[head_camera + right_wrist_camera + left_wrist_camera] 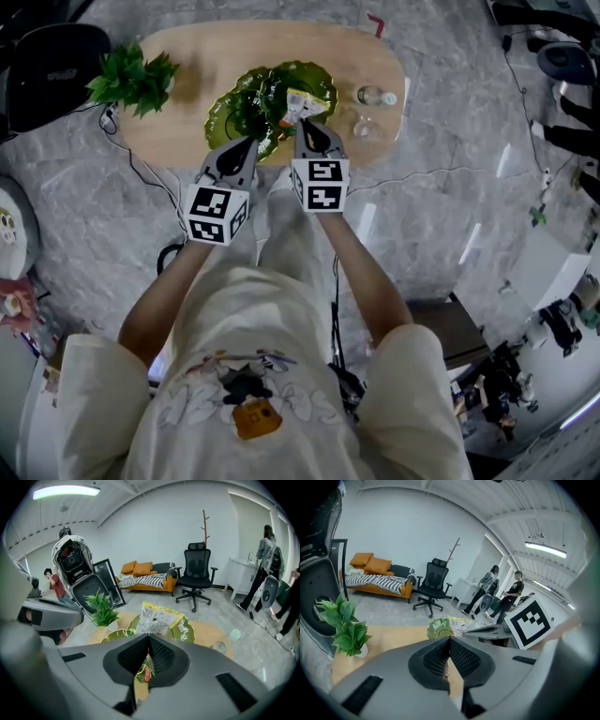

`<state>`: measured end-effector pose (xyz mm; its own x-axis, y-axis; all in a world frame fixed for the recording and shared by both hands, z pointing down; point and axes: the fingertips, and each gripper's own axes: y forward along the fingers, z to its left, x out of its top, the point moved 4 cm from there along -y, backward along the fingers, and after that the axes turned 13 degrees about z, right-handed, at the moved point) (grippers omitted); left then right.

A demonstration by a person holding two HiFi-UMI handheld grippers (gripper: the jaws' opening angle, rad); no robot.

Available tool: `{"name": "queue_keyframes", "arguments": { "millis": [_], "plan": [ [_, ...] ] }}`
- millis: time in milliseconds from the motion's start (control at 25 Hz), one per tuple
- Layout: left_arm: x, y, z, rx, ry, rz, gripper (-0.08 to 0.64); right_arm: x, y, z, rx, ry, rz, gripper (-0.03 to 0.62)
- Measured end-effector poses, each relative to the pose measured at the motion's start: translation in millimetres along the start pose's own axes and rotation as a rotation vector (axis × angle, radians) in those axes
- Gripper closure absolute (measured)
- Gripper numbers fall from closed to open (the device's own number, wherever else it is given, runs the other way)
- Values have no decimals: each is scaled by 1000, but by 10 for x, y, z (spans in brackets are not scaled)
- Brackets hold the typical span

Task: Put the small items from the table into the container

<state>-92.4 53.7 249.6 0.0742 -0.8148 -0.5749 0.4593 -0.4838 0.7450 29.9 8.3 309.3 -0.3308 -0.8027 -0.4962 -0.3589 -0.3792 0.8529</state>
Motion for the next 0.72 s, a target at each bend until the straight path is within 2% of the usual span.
{"name": "queue_keyframes", "arguments": {
  "millis": [400, 720],
  "plan": [
    [32, 63, 204, -1, -13, 21, 552, 59, 368, -35, -28, 43, 53, 583],
    [86, 74, 285, -1, -16, 21, 552, 108, 436, 39, -43, 27, 72, 581]
  ]
}}
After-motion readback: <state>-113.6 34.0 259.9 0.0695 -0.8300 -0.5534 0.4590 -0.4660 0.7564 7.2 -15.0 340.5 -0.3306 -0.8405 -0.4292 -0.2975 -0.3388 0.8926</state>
